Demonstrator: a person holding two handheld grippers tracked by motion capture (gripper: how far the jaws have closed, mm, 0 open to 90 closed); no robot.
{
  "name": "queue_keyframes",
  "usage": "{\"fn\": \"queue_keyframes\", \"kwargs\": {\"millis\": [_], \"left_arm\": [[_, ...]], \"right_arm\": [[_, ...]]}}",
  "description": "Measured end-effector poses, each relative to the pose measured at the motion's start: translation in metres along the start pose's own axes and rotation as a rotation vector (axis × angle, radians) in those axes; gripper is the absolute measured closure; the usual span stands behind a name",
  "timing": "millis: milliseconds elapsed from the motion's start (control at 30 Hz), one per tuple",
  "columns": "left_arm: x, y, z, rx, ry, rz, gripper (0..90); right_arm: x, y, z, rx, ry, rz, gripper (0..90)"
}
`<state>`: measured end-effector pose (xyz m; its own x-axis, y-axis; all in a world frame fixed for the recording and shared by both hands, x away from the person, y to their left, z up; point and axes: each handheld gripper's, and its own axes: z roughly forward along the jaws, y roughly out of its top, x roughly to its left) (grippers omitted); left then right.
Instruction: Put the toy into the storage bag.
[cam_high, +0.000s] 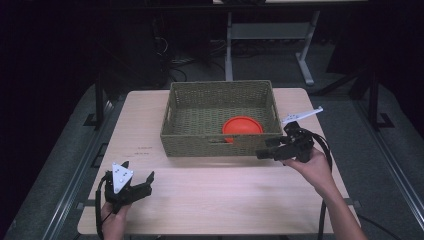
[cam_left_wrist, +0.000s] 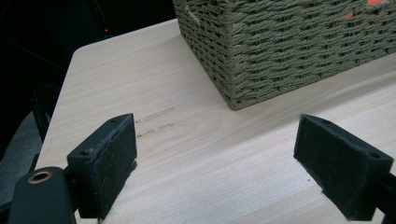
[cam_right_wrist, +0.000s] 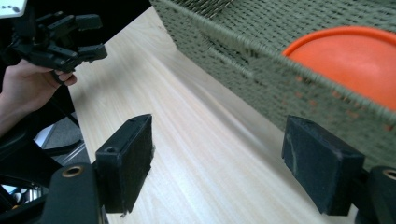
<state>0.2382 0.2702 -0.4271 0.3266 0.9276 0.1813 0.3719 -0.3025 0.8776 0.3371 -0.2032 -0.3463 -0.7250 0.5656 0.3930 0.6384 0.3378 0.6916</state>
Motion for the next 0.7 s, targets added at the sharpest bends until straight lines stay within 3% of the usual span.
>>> {"fn": "queue_keyframes", "kwargs": {"millis": [500, 700], "left_arm": [[-0.001, 0.0, 0.001, -0.004, -0.003, -0.002, 12.7], [-0.001, 0.0, 0.002, -0.005, -0.006, 0.005, 12.7]], "right_arm": [[0.002, -0.042, 0.004, 0.017, 0.004, 0.003, 24.1], [-0.001, -0.061, 0.009, -0.008, 0.031, 0.02, 24.1]]}}
